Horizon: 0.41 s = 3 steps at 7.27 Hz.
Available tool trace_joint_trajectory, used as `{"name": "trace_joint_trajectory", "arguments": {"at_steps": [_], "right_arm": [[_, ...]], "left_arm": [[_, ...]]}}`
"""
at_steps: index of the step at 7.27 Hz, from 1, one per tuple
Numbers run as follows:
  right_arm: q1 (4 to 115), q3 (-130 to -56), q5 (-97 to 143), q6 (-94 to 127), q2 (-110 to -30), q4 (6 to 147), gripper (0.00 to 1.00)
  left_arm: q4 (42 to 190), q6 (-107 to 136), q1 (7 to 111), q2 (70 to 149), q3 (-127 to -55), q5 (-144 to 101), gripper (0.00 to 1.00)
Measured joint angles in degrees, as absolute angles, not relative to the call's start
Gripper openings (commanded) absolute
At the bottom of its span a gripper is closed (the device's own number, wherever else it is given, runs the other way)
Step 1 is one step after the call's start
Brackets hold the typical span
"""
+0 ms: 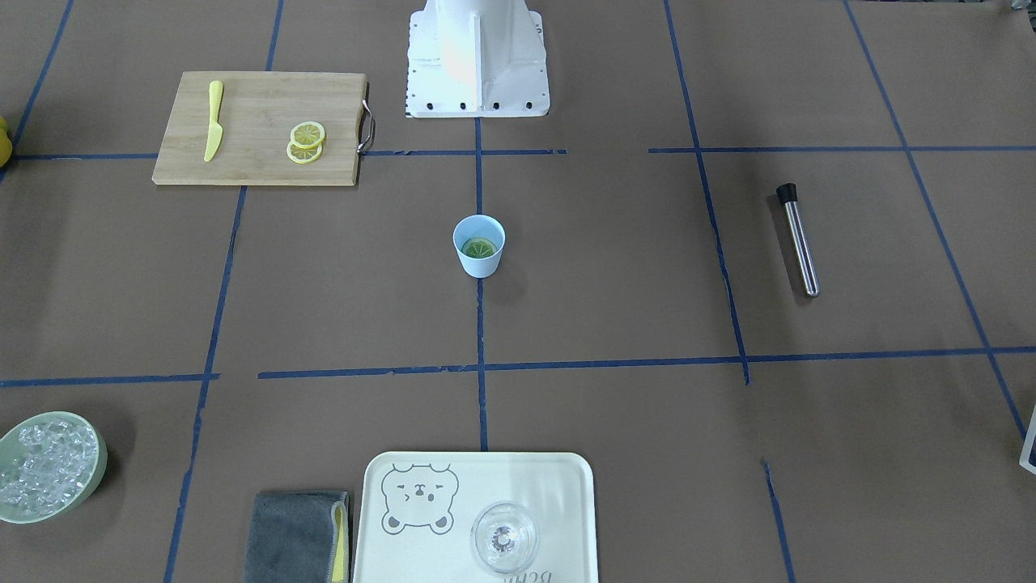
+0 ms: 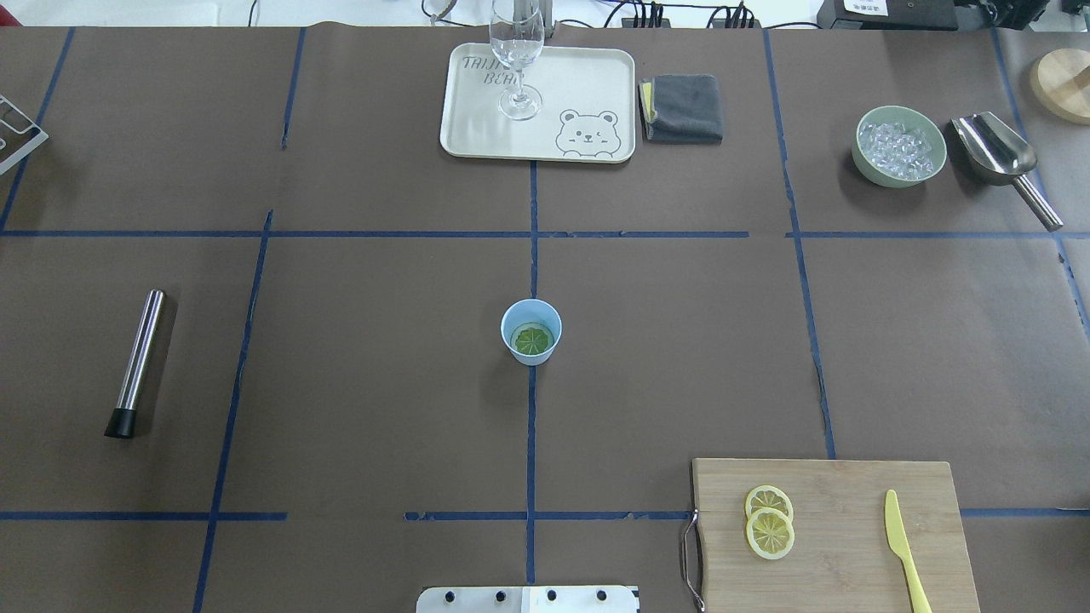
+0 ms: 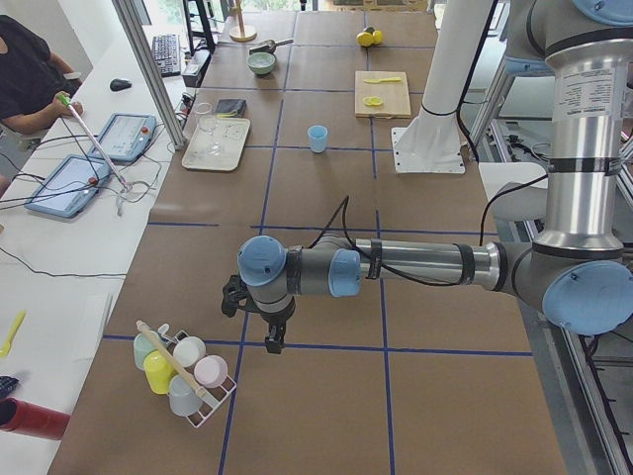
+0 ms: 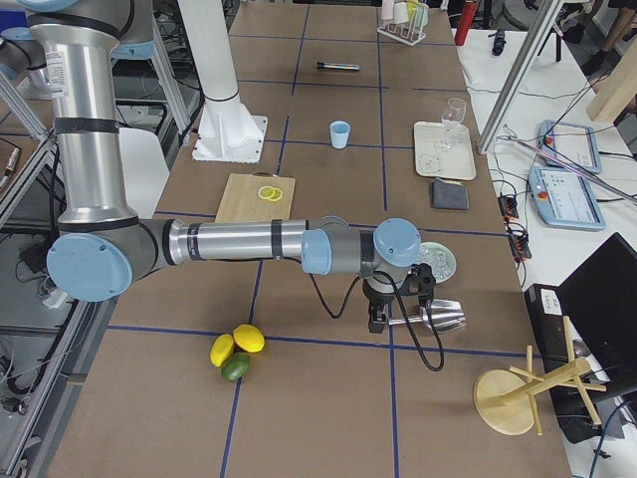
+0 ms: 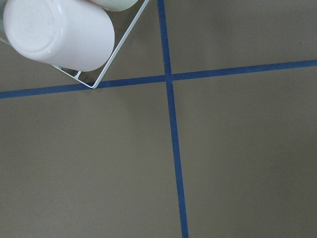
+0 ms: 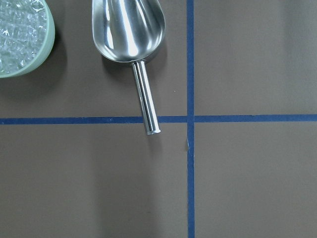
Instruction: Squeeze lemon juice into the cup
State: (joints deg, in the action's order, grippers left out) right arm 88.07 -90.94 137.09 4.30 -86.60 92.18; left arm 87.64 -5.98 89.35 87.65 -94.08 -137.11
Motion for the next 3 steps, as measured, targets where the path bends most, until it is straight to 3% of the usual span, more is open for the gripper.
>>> {"name": "trace_joint_trajectory", "arguments": {"at_steps": [3], "right_arm": [[88.15,-91.88,136.22,4.23,-87.14,92.11,1.00]], "left_arm": [[87.54,-5.98,89.31,87.24,-94.03,-137.09,1.00]]}}
